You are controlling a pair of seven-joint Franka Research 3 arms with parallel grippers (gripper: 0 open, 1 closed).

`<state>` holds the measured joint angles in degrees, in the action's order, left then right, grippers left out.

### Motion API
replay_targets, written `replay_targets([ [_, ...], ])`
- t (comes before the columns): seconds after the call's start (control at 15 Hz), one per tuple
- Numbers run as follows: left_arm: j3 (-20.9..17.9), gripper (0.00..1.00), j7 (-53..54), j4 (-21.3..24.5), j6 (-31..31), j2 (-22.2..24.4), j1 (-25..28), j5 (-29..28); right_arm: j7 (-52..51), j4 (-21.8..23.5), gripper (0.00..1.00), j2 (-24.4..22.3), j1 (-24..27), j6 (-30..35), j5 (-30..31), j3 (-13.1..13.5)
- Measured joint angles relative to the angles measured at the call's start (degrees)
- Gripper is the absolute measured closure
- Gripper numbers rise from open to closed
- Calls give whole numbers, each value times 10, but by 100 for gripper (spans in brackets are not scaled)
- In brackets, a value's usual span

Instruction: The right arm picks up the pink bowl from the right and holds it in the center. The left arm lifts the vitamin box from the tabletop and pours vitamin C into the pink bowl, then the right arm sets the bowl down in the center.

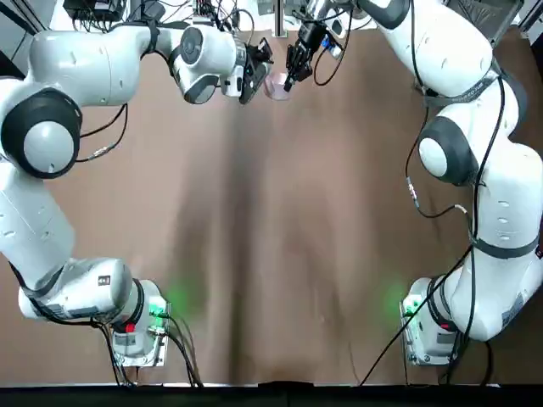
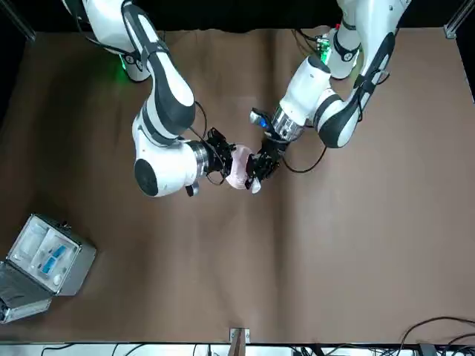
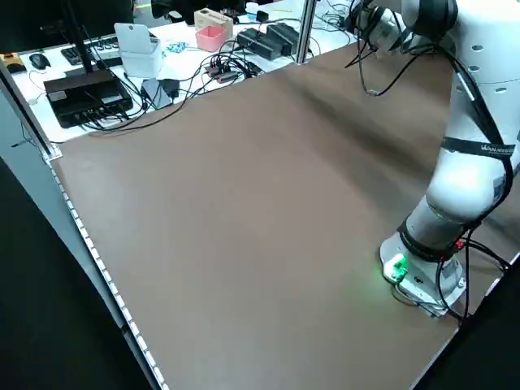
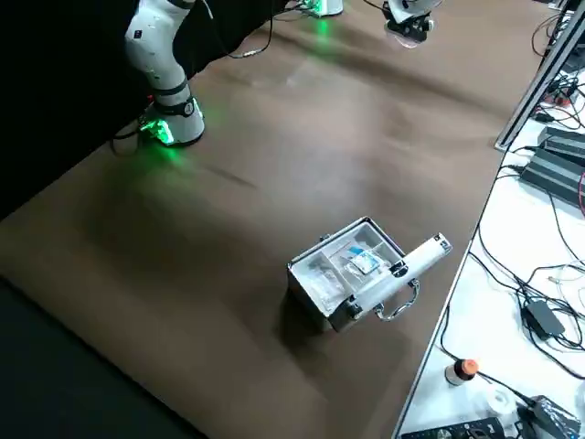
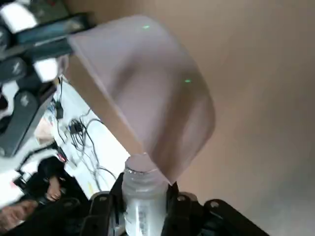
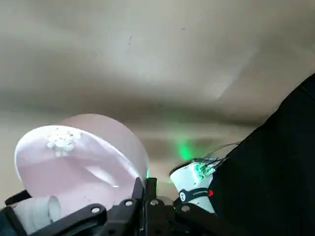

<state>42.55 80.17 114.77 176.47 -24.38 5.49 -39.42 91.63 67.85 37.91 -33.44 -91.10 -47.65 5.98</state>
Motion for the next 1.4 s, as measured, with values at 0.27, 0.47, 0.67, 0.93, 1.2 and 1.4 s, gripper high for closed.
replay_targets([
  [0.27,88,64,-71,-5,-73,-18,72,118,0,0,98,0,0,2,0,0],
  [0.47,164,64,-72,-35,-179,-34,142,220,0,0,98,0,0,-2,0,0],
  [0.67,177,64,-72,-91,-288,-44,156,280,0,0,98,1,0,-2,1,0],
  [0.93,178,64,-74,-141,-376,-57,176,372,-6,0,98,4,-1,-2,28,0],
  [1.2,184,64,-72,-189,-464,-92,226,470,-23,0,98,6,2,-3,46,1],
  [1.4,186,64,-71,-239,-541,-123,254,522,-35,0,98,6,12,-4,72,2],
])
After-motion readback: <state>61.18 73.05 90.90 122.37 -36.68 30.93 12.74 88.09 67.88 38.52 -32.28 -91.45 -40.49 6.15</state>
